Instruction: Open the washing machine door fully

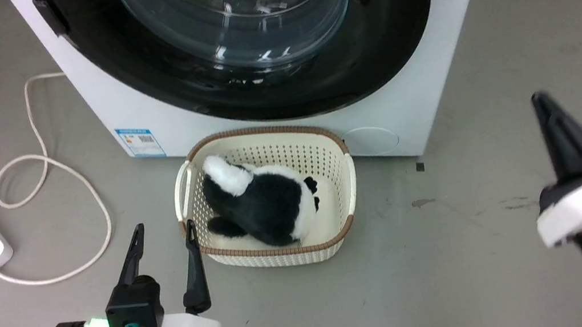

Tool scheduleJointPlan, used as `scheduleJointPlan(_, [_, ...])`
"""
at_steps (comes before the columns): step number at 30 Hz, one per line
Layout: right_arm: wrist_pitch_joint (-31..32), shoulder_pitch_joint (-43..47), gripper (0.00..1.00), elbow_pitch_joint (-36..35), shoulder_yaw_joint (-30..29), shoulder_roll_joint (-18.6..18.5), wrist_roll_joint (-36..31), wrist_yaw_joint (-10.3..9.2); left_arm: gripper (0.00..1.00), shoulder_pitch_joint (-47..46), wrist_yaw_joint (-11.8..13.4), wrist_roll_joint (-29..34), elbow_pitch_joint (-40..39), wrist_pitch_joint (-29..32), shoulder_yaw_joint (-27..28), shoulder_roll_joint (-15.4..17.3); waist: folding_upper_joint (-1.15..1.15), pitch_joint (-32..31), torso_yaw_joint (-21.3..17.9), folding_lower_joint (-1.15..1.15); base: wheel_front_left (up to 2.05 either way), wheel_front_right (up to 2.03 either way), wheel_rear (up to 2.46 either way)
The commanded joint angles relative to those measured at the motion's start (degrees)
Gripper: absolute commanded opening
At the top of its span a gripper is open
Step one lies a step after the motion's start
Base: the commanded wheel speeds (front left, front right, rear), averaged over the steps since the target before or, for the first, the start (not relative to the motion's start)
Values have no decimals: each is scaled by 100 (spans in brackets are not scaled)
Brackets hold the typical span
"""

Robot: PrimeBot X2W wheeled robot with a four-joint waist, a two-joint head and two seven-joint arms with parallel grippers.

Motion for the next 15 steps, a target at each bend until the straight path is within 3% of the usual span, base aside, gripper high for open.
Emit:
scheduleJointPlan(1, [59, -304, 0, 35, -82, -35, 184, 2, 100, -129, 58, 10, -28, -64, -50, 17, 0, 94, 43, -1, 0, 0, 0])
scheduleJointPlan(15, [620, -1613, 0, 545, -611, 52, 1068, 2, 100, -386, 225, -19, -54, -220, -262, 62, 0, 486, 231, -1, 0, 0, 0])
